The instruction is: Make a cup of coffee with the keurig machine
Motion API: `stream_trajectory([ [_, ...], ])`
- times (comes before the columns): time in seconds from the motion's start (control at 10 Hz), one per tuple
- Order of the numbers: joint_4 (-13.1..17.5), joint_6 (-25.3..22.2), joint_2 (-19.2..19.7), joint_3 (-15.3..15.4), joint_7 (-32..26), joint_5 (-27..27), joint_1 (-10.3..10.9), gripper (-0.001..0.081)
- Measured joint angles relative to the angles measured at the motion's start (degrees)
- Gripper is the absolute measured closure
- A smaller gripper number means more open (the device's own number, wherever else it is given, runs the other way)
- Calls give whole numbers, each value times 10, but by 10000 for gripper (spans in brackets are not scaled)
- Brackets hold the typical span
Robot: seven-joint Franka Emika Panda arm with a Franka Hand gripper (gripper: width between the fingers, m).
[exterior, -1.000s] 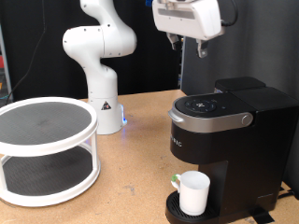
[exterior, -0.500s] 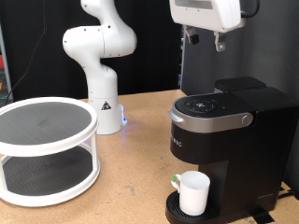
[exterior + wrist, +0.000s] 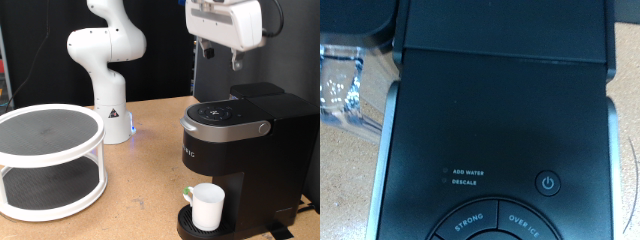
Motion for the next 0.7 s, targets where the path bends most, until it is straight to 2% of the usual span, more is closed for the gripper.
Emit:
stream_trajectory([
  [0.3, -3, 16, 18, 2, 0, -6, 0, 1],
  [0.5, -15, 47, 22, 2, 0, -6, 0, 1],
  [0.6, -24, 64, 22, 2, 0, -6, 0, 91],
  [0.7, -33, 77, 22, 2, -1, -6, 0, 91],
])
